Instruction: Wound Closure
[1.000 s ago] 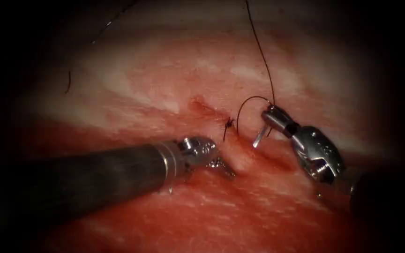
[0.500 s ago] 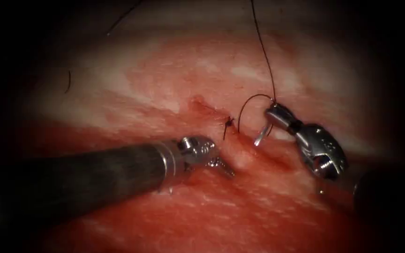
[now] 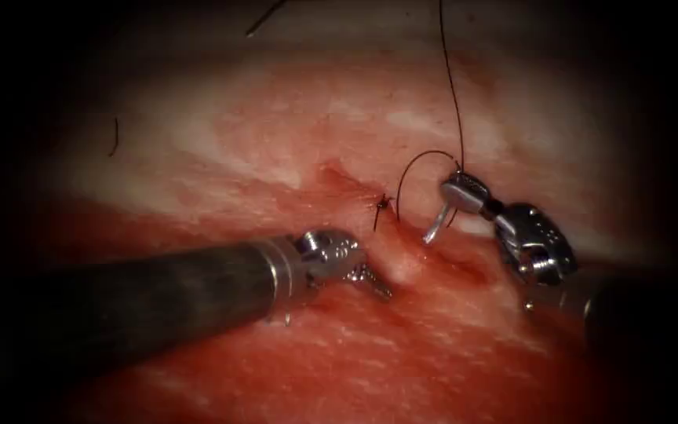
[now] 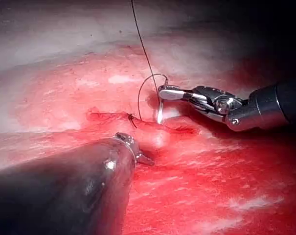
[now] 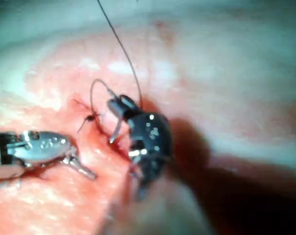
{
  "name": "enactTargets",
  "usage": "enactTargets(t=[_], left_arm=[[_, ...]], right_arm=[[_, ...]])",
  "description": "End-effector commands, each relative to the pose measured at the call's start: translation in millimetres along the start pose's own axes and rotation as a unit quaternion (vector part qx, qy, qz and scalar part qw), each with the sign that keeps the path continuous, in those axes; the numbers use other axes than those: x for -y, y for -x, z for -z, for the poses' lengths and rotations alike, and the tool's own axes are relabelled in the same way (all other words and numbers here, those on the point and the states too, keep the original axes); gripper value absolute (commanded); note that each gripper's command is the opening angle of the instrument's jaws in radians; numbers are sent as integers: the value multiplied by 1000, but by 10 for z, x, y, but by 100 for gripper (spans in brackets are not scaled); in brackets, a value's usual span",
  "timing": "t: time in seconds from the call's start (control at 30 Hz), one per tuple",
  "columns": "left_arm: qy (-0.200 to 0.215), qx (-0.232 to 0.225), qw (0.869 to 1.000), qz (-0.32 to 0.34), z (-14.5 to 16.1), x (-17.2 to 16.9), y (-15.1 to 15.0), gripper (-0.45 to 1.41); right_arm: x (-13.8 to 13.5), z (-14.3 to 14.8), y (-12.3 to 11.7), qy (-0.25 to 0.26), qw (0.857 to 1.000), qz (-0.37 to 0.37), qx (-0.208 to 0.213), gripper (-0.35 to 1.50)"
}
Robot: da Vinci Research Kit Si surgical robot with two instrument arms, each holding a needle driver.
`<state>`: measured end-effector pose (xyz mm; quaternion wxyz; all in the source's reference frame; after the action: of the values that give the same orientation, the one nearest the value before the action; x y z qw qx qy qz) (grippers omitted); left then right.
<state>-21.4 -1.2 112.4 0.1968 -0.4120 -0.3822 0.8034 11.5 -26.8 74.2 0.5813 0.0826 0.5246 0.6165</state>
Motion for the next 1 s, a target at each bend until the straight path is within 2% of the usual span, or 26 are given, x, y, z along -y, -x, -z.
enactTargets(t=[0.03,0.23,0.47,0.7,0.83,1.0], left_arm=[[1,0,1000,0,-9,2,2,-30],[3,0,1000,0,-9,3,2,-30],[3,0,1000,0,-9,3,2,-30],[3,0,1000,0,-8,3,2,-30],[4,0,1000,0,-7,3,3,-30],[4,0,1000,0,-7,3,3,-30]], right_arm=[[-1,-10,6,-1,1000,1,2,-35],[-2,-8,3,-7,1000,-24,-4,-35],[4,-16,13,-32,996,-78,3,-35],[7,-23,15,-39,995,-92,10,-35],[1,-16,7,-21,1000,-8,3,-35],[-11,-3,-6,11,998,69,-3,-35]])
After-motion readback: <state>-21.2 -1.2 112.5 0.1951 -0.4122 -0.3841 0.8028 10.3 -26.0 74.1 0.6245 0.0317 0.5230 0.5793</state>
